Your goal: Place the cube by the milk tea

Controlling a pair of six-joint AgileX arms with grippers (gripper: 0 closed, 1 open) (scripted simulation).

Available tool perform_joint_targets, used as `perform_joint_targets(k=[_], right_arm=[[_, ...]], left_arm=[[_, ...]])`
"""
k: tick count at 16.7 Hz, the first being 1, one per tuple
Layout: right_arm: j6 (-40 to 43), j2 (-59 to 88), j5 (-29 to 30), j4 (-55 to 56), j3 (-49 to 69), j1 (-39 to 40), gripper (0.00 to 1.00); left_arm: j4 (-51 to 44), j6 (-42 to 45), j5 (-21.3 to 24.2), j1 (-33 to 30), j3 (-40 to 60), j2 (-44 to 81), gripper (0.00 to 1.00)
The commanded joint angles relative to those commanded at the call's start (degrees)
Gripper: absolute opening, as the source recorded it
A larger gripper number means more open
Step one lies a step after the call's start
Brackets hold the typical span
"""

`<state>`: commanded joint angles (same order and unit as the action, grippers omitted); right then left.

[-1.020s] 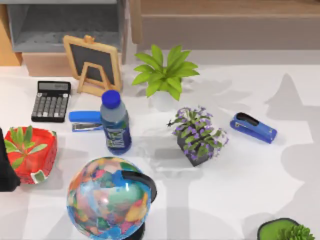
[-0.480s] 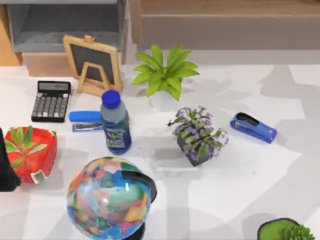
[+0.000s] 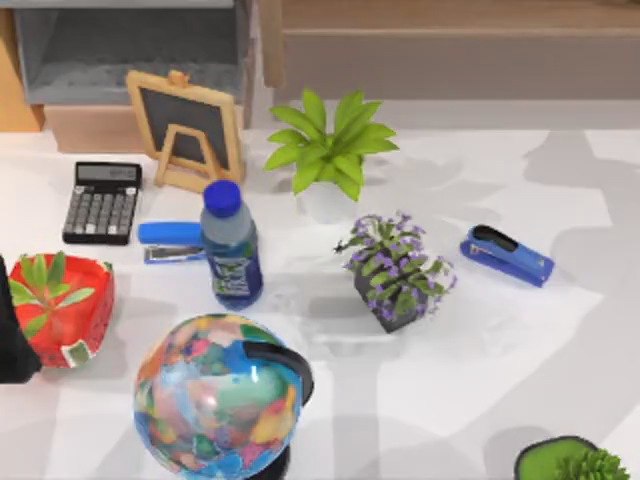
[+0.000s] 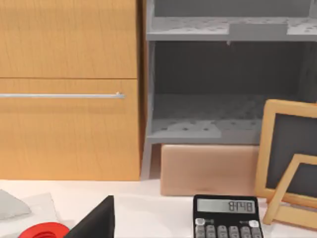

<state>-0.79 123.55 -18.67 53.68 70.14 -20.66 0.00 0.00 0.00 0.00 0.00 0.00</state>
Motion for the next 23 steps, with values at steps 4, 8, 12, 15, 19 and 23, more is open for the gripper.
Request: perform_joint_targets(k=[4, 8, 12, 15, 19, 23], right_arm=[[0.0, 0.0, 0.0, 0.0, 0.0, 0.0, 0.55], [0.0, 0.0, 0.0, 0.0, 0.0, 0.0, 0.25], [0.0, 0.0, 0.0, 0.0, 0.0, 0.0, 0.0], [0.0, 0.0, 0.0, 0.0, 0.0, 0.0, 0.0], [0.0, 0.0, 0.0, 0.0, 0.0, 0.0, 0.0], [-0.09, -1.03, -0.05, -1.17, 0.2, -0.04, 0.0]], left_arm=[[0.0, 0.0, 0.0, 0.0, 0.0, 0.0, 1.0], [0.0, 0.0, 0.0, 0.0, 0.0, 0.0, 1.0], [0.0, 0.0, 0.0, 0.0, 0.0, 0.0, 1.0], [0.0, 0.0, 0.0, 0.0, 0.0, 0.0, 1.0], [0.0, 0.0, 0.0, 0.0, 0.0, 0.0, 1.0], [0.0, 0.0, 0.0, 0.0, 0.0, 0.0, 1.0]])
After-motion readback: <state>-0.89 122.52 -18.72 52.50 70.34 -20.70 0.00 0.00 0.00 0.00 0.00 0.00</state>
